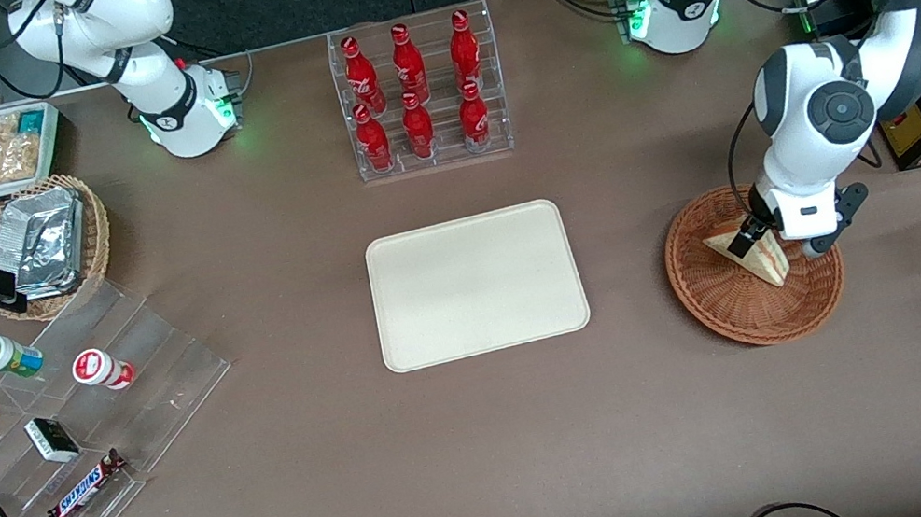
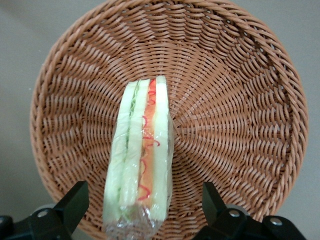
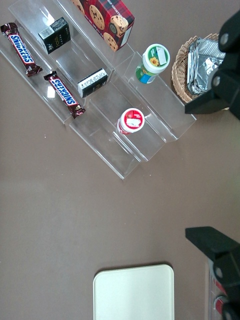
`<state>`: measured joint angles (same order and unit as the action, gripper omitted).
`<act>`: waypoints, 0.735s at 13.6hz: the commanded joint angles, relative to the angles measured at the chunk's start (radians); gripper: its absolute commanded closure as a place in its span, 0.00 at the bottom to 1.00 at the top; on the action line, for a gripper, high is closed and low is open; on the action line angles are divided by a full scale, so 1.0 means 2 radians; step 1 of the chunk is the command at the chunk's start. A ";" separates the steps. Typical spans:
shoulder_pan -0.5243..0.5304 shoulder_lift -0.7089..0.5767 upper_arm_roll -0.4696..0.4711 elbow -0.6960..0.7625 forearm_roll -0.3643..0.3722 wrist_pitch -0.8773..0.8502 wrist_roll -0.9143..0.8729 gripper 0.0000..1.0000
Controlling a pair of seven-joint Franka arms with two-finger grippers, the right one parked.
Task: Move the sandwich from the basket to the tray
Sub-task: 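Lower the left gripper and grasp the wrapped sandwich by its edge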
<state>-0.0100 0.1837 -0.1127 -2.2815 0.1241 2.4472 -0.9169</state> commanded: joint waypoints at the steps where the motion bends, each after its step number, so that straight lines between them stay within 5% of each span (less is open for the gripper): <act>1: 0.003 0.005 0.000 -0.007 0.009 0.013 -0.009 0.00; 2: 0.003 0.008 0.000 -0.007 0.009 0.013 -0.009 0.00; 3: 0.003 0.011 0.000 -0.007 0.009 0.012 -0.009 0.11; 4: 0.003 0.012 0.000 -0.007 0.009 0.011 -0.009 0.47; 6: 0.001 0.027 0.001 -0.004 0.009 0.011 -0.012 0.90; 7: 0.000 0.032 0.002 -0.003 0.009 0.011 -0.015 1.00; 10: -0.001 0.019 0.002 0.001 0.009 0.007 -0.017 1.00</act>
<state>-0.0080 0.2337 -0.1104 -2.2840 0.1242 2.4569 -0.9216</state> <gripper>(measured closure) 0.665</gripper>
